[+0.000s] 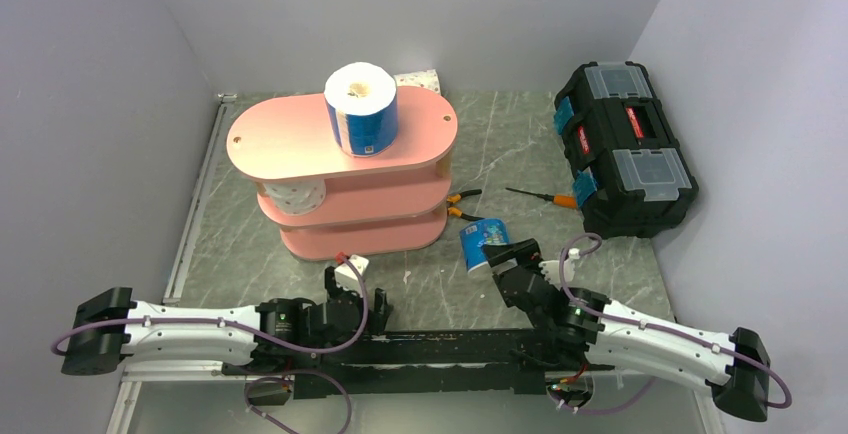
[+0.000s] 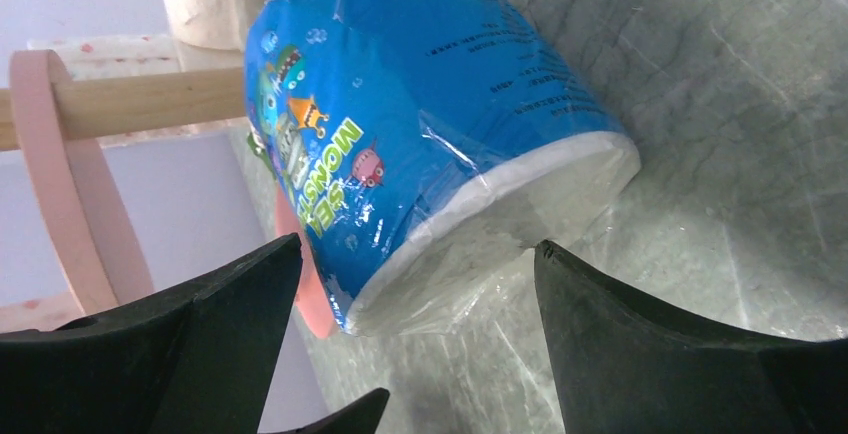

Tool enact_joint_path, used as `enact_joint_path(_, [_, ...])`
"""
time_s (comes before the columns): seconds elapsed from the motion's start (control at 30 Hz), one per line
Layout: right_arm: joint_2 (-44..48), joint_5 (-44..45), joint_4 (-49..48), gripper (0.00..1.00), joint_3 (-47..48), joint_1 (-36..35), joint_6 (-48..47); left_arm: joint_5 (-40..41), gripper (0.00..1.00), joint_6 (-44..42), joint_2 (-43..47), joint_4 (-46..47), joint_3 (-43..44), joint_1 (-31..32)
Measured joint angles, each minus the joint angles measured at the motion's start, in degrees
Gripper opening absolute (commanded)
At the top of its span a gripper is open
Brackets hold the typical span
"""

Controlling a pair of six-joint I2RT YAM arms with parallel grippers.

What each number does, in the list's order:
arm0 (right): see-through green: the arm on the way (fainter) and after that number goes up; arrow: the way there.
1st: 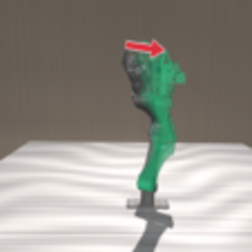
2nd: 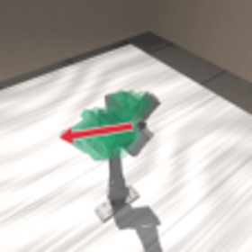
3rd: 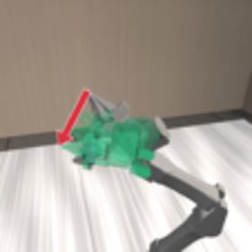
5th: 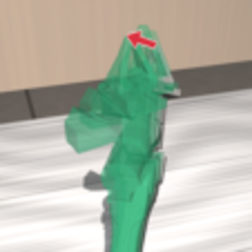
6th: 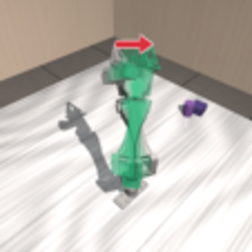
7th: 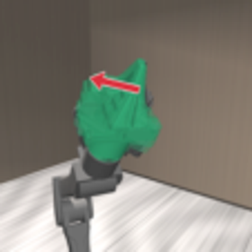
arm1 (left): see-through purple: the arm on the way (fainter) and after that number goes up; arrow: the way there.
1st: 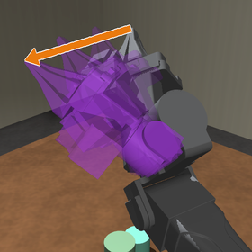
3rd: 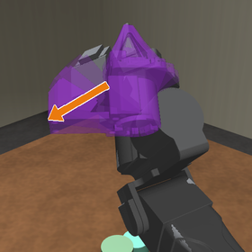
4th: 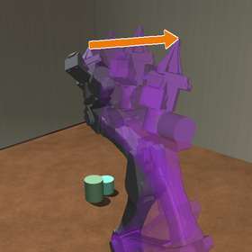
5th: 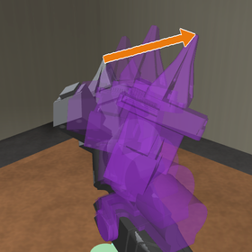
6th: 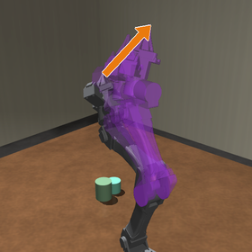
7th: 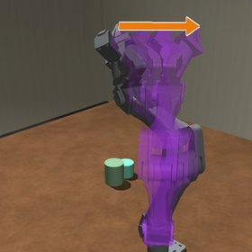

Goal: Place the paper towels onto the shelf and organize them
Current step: Adjust the paper towel at the center of the board.

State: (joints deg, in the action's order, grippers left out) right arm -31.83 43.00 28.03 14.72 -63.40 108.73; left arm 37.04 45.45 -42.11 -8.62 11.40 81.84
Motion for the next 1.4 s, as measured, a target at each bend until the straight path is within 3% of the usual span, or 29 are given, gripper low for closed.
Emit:
enact_joint_path(0.47, [0.81, 5.11, -9.22, 0.76, -4.9, -0.42, -0.09, -0.35, 0.99, -0.79, -0.96, 0.87, 0.0, 0.0])
enact_joint_path(0.83, [1.42, 6.67, -12.39, 0.42, -6.01, -0.46, -1.84, -0.37, 0.99, -0.7, -2.01, 0.68, 0.24, 0.0])
enact_joint_path(1.03, [1.46, 6.73, -10.91, 0.31, -4.61, -0.46, -6.12, -0.37, 0.99, -0.59, -1.97, 0.63, 0.24, 0.0])
enact_joint_path(1.23, [-1.79, 3.93, 1.53, 0.3, 8.13, -0.46, -19.06, -0.35, 0.99, -0.42, -1.88, 0.59, 0.24, 0.0])
enact_joint_path(1.4, [-11.47, 0.79, 15.63, 0.32, 29.35, -0.46, -32.89, -0.35, 0.99, -0.13, -1.88, 0.61, 0.24, 0.0])
